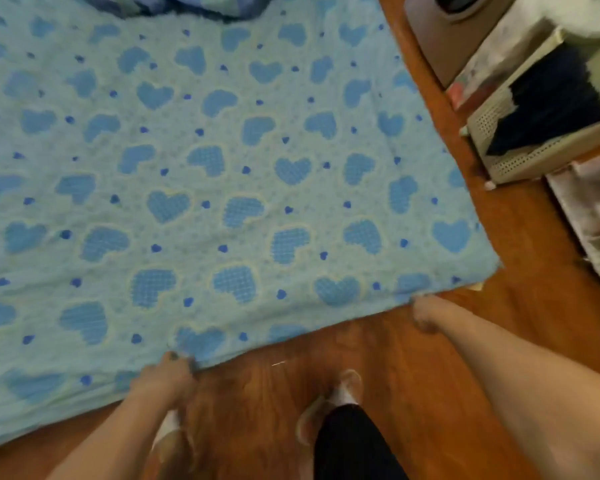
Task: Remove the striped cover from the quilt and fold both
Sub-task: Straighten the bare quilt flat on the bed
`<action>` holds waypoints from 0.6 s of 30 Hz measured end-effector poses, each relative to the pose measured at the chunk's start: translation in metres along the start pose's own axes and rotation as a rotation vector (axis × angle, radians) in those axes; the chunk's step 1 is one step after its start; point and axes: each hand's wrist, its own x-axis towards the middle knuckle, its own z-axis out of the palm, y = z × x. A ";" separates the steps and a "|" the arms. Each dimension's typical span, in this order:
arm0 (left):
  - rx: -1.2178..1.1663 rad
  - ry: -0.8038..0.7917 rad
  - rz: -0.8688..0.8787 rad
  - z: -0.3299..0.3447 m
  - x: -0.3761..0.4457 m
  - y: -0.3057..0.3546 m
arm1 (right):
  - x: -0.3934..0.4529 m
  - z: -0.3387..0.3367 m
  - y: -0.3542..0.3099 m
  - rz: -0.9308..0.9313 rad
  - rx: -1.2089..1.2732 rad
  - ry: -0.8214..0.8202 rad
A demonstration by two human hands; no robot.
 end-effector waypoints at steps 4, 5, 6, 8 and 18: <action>-0.184 0.150 0.147 -0.051 -0.038 0.118 | -0.007 -0.005 0.112 0.151 0.088 -0.253; -0.260 0.193 0.179 -0.068 -0.043 0.152 | -0.004 -0.008 0.125 0.118 0.162 -0.143; -0.314 0.211 0.215 -0.085 -0.047 0.188 | 0.002 -0.015 0.133 0.073 0.243 -0.050; -0.397 0.231 0.298 -0.116 -0.046 0.257 | 0.020 -0.039 0.140 -0.018 0.379 0.014; -0.322 0.165 0.450 -0.200 -0.007 0.491 | 0.158 -0.128 0.184 0.017 0.568 0.161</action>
